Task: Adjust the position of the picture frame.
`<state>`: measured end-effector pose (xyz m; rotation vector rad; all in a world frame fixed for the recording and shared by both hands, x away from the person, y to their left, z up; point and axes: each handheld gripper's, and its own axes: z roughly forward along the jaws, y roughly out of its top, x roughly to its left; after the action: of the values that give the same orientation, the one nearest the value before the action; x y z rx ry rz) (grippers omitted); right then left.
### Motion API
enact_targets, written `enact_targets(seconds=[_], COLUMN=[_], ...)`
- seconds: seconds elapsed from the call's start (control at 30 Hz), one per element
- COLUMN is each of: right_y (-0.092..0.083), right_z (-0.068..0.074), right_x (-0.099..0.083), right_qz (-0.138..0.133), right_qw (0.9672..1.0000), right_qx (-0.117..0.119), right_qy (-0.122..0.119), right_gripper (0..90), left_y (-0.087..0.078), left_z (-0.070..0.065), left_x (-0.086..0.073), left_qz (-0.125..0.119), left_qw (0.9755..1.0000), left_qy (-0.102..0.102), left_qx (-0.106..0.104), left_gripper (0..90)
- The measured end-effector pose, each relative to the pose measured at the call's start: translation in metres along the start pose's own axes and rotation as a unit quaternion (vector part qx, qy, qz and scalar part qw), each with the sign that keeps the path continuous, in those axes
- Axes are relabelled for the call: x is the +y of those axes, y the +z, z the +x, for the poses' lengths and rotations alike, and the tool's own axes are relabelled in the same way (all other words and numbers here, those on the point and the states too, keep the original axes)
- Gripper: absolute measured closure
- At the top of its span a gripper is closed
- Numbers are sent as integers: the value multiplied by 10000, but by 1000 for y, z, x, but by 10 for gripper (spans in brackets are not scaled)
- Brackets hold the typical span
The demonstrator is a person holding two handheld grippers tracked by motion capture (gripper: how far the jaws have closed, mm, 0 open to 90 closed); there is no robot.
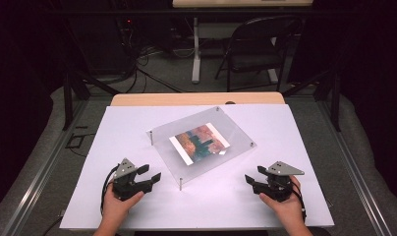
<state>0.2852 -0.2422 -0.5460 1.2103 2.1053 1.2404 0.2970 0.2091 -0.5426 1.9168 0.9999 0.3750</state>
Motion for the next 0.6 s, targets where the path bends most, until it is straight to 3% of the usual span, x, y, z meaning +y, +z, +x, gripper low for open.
enact_targets(seconds=[0.03, 0.13, 0.27, 0.6], right_y=[0, 1, -2, -1], right_z=[0, 0, 2, -1], right_x=[0, 1, 4, 2], right_qz=[18, 1, -118, -37], right_qw=[10000, 9999, 9998, 9992], right_qx=[38, 127, 159, 313], right_qy=[5, 105, 50, 251], right_gripper=[428, 462, 514, 525], left_y=[0, 0, 1, 6], left_z=[-2, -5, -11, -27], left_x=[0, 0, 1, 3], left_qz=[13, 26, 163, 358], left_qw=[9999, 9999, 9995, 9975], left_qy=[104, 166, 255, 421], left_qx=[20, -35, -117, -442], left_gripper=[391, 391, 413, 573])
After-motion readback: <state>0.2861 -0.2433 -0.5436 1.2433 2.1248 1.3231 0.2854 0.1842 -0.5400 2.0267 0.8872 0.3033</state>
